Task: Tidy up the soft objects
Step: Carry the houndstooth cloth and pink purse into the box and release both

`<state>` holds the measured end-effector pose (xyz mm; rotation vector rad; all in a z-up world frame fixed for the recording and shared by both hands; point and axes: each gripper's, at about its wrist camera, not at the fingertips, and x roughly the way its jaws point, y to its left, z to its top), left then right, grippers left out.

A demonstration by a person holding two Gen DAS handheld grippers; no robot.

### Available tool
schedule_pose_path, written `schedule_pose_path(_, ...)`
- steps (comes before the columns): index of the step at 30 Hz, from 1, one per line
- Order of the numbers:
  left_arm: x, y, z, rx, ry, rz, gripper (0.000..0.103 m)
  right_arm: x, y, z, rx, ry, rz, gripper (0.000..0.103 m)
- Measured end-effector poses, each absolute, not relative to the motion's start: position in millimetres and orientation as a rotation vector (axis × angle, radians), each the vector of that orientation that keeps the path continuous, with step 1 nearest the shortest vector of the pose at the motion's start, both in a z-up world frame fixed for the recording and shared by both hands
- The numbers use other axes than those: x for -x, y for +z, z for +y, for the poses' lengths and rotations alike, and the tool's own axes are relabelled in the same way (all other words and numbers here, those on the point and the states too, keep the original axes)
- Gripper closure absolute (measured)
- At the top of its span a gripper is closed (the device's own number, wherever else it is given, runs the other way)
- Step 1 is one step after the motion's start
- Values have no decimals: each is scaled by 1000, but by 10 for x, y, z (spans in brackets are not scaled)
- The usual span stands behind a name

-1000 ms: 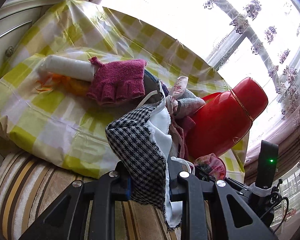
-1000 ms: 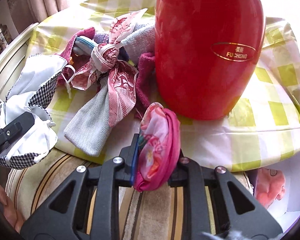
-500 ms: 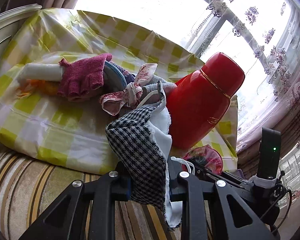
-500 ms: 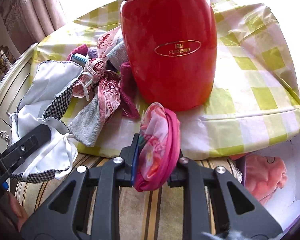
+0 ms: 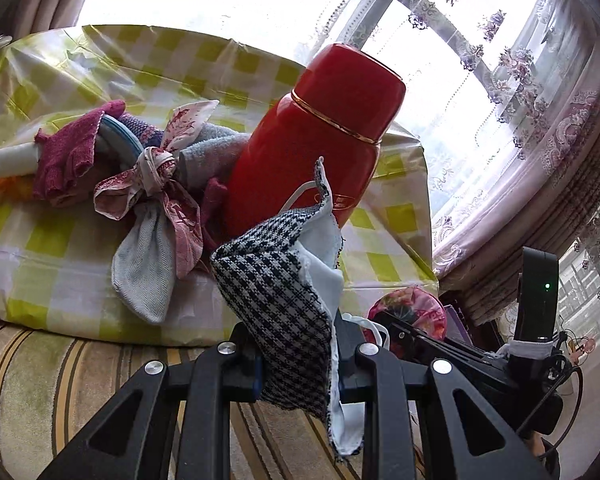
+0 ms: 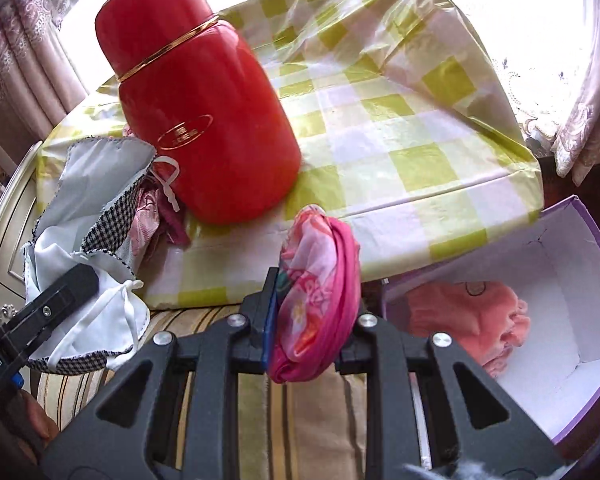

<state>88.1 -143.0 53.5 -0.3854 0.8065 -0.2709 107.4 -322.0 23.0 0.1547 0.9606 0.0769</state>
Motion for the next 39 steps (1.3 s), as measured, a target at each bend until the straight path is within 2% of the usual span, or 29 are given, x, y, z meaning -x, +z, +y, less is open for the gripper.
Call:
schedule_pose_path(17, -929, 629, -2426, 306, -552, 860, 77, -754, 430, -4345, -132, -295, 897, 77)
schedule_pose_path(20, -908, 640, -2564, 298, -621, 876, 67, -701, 514, -4461, -107, -364, 863, 75)
schedule_pose_path(22, -887, 639, -2660, 281, -654, 891, 46, -680, 562, -4505, -94, -401, 848, 73)
schedule_pose_path(24, -862, 645, -2718, 273, -678, 898, 36, -671, 590, -4537, -100, -412, 839, 63)
schedule_pose_path(25, -854, 646, -2737, 267, -684, 904, 34, -669, 596, -4537, -99, -415, 836, 54)
schedule_pose_path(26, -848, 649, -2757, 257, -685, 908, 34, -670, 600, -4529, -95, -412, 831, 51)
schedule_pose_path(31, -858, 659, -2699, 216, -593, 888, 34, -697, 605, -4455, -118, -362, 824, 49)
schedule_pose_path(35, -825, 704, -2544, 156, -493, 780, 34, -728, 580, -4363, -113, -347, 833, 48)
schedule_pose_path(39, -862, 704, -2356, 119, -429, 748, 34, -758, 562, -4231, -100, -330, 828, 48)
